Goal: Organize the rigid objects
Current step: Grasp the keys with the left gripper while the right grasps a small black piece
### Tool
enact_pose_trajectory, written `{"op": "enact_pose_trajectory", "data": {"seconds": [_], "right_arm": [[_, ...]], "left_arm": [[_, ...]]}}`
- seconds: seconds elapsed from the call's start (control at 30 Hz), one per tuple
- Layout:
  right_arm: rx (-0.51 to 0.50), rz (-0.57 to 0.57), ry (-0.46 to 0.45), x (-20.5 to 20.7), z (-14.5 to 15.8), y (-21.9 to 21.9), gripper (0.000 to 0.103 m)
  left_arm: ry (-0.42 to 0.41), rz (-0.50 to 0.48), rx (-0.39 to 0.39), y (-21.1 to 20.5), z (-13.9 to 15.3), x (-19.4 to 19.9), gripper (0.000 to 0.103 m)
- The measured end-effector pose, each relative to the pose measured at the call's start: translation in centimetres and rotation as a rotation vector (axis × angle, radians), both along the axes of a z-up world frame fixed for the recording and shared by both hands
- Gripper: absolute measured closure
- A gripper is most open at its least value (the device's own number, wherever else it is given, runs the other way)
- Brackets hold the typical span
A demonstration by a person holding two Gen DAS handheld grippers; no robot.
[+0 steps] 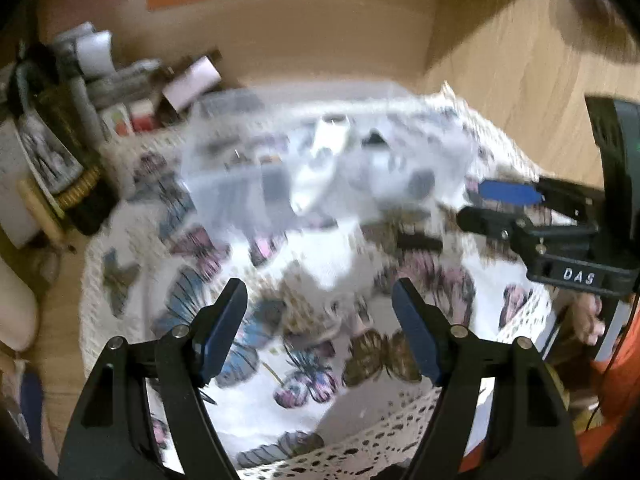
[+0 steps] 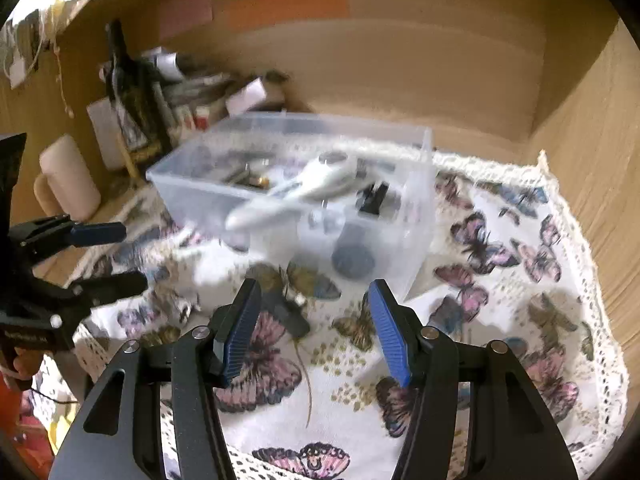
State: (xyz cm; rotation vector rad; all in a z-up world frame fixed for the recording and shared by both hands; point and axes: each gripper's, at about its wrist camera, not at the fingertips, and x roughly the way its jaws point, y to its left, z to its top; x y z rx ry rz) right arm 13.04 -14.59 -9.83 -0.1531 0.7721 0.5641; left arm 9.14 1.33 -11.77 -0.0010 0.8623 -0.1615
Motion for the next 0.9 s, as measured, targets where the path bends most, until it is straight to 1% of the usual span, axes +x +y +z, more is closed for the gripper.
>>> {"op": "enact_pose_trajectory", "data": {"seconds": [0.13, 0.23, 0.3, 0.33, 0.37, 0.4, 0.43, 0.5, 0.53, 0.57, 0.6, 0.7, 0.77, 0.9], "right_arm": [[-0.036, 0.034, 0.031, 0.2, -1.3, 0.8, 0.051], [-0.045, 0.057, 0.057, 0.6, -2.0, 1.4, 0.051], [-0.061, 0.062, 0.072, 1.1, -2.4, 1.9, 0.051], [-0.066, 0.064, 0.083, 1.4, -2.6, 2.1, 0.051], [-0.070, 0.071, 0.098, 1.7, -2.8, 2.4, 0.051], [-0.071, 0.077, 0.106, 1.9, -3.0, 2.6, 0.054], [-0.076, 0.087, 0.115, 2.0, -3.3, 2.8, 0.056], [-0.095, 0.103, 0.134, 2.4, -3.8, 3.5, 0.066], [-0.109, 0.105, 0.134, 2.4, -4.2, 3.8, 0.067], [-0.111, 0.105, 0.119, 2.3, -4.2, 3.9, 0.070], [-0.109, 0.104, 0.118, 2.3, -4.2, 3.9, 0.078], [-0.082, 0.086, 0.130, 2.2, -4.1, 3.5, 0.079], [-0.075, 0.074, 0.120, 1.9, -3.9, 3.1, 0.079], [-0.040, 0.059, 0.086, 1.0, -2.7, 2.2, 0.079]], "left_arm": [[0.059, -0.029, 0.019, -0.9, -2.0, 0.6, 0.029], [0.120, -0.056, 0.014, -1.5, -3.3, 1.4, 0.036], [0.108, -0.064, 0.042, -1.9, -3.4, 1.5, 0.037], [0.104, -0.074, 0.051, -2.2, -3.4, 1.4, 0.043], [0.096, -0.074, 0.056, -2.3, -3.4, 1.4, 0.051], [0.086, -0.074, 0.060, -2.4, -3.4, 1.4, 0.055], [0.072, -0.067, 0.065, -2.5, -3.5, 1.3, 0.062], [0.049, -0.068, 0.077, -2.6, -3.5, 1.0, 0.069], [0.046, -0.063, 0.076, -2.6, -3.5, 0.9, 0.074], [0.044, -0.064, 0.076, -2.5, -3.5, 1.0, 0.075], [0.043, -0.063, 0.072, -2.4, -3.4, 1.0, 0.075], [0.045, -0.049, 0.051, -1.8, -3.3, 0.8, 0.075], [0.040, -0.030, 0.025, -1.1, -3.0, 0.6, 0.075], [0.004, -0.005, 0.009, -0.4, -1.8, -0.1, 0.075]]}}
